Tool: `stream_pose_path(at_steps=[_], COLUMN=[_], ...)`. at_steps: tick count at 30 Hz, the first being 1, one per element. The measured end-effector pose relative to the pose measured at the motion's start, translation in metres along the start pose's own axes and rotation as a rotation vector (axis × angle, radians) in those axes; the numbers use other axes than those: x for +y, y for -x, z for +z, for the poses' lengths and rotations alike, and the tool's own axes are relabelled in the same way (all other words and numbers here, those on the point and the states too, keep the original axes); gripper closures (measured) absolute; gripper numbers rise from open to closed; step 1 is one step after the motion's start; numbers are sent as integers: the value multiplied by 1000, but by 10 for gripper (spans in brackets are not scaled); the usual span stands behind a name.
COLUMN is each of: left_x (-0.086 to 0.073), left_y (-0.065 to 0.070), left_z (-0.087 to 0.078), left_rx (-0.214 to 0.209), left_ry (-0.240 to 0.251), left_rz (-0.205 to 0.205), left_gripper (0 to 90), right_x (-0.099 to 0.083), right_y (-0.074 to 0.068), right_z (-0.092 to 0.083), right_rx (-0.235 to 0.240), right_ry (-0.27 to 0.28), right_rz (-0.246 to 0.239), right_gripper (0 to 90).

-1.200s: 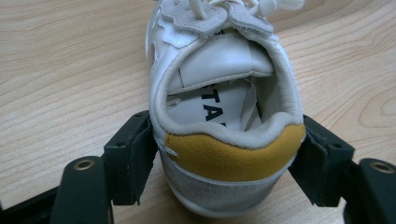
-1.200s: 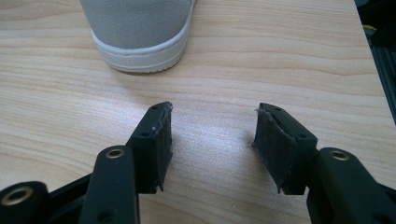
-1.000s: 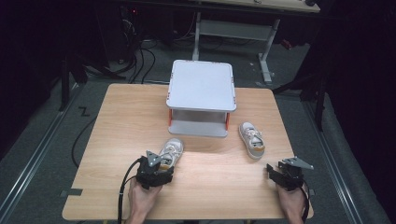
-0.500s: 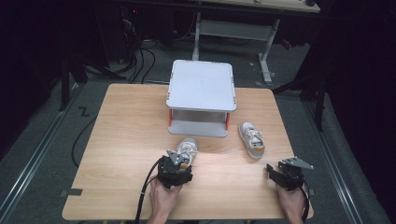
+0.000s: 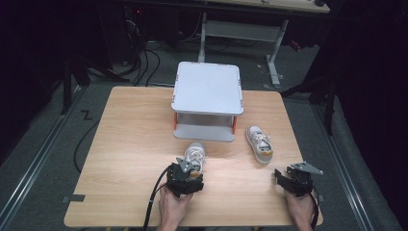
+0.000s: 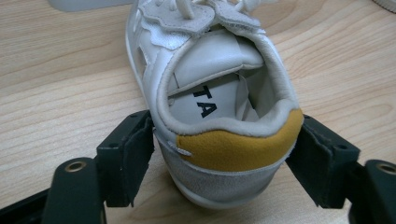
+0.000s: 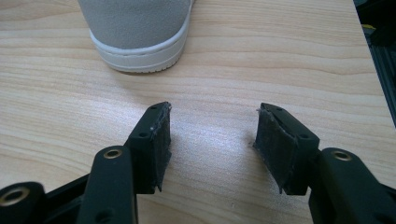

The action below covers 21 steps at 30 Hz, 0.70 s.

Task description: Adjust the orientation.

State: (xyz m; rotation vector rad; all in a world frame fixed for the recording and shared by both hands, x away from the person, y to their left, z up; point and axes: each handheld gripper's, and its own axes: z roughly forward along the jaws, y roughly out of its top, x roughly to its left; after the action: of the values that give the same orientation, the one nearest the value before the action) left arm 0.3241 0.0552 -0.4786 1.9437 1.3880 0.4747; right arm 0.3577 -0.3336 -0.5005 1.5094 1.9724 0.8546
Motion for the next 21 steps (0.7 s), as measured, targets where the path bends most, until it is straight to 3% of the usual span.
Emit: stream_pose_path(at_steps=[5, 12, 21], left_x=[-2, -7, -11], left_y=[-6, -16, -36], left_z=[-1, -5, -24], left_rx=[-53, -88, -188], left_ry=[11, 22, 62], left_rz=[15, 20, 29], left_gripper=[181, 139, 97], right_x=[0, 0, 0], right_y=[0, 0, 0], right_z=[0, 0, 0], right_rx=[0, 0, 3], right_ry=[0, 0, -1], right_rz=[0, 1, -2], right_gripper=[449, 448, 436])
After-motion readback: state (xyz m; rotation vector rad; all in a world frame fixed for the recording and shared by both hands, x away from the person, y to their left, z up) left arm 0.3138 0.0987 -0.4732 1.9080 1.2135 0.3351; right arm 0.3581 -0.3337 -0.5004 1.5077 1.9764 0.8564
